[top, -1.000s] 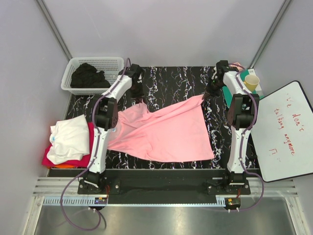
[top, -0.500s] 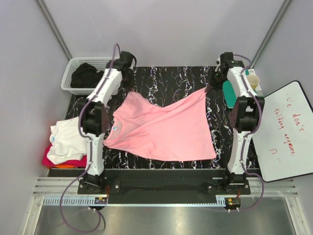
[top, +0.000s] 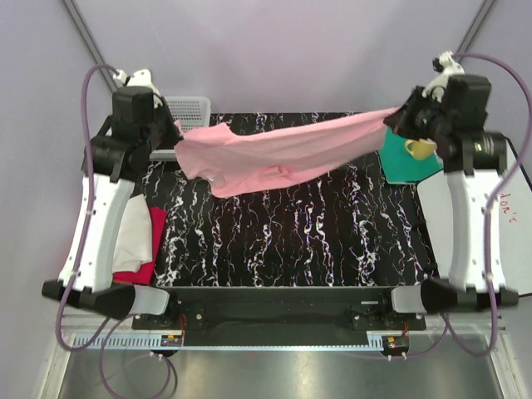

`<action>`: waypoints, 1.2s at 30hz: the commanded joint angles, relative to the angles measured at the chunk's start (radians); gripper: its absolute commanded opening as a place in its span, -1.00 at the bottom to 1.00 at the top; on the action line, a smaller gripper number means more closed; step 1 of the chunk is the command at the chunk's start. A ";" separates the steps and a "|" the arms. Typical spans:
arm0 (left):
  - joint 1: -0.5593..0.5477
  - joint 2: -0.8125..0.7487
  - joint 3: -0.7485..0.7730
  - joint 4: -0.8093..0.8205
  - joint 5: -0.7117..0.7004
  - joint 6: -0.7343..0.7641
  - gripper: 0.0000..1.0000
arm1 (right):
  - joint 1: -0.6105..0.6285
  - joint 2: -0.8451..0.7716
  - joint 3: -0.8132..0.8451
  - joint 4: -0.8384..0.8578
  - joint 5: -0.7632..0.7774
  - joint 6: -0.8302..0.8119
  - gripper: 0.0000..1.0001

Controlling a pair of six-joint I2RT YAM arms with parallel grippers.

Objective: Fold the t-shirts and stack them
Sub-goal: Flatten out the tshirt

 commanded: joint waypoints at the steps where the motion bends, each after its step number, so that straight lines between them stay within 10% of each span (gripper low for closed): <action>1: -0.033 -0.187 -0.146 0.006 -0.064 0.049 -1.00 | 0.018 -0.227 -0.195 -0.008 0.022 -0.028 -1.00; 10: -0.053 -0.404 -0.025 -0.048 -0.121 0.107 -1.00 | 0.021 -0.514 -0.200 -0.032 0.122 -0.080 -1.00; 17: -0.053 -0.233 0.155 -0.008 -0.138 0.143 -1.00 | 0.021 -0.438 -0.232 0.023 0.147 -0.037 -1.00; 36: 0.070 0.796 0.423 0.092 0.174 0.094 -1.00 | 0.021 0.482 -0.254 0.435 0.009 -0.067 -1.00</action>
